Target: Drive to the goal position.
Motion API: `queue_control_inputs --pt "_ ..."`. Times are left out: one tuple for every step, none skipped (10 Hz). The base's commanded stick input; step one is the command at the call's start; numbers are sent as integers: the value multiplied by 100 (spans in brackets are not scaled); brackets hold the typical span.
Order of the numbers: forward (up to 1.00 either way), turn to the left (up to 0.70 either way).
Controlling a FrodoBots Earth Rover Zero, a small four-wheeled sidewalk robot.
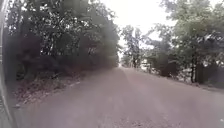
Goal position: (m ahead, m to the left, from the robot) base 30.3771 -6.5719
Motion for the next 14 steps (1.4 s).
queue_control_inputs --pt "70 0" --pt "70 0" --pt "70 0" --pt "70 0" --pt "70 0" --pt "70 0" --pt "70 0" --pt "70 0" --pt "70 0" --pt "70 0" --pt "70 0" --pt "70 0" --pt "70 0" --pt "70 0"
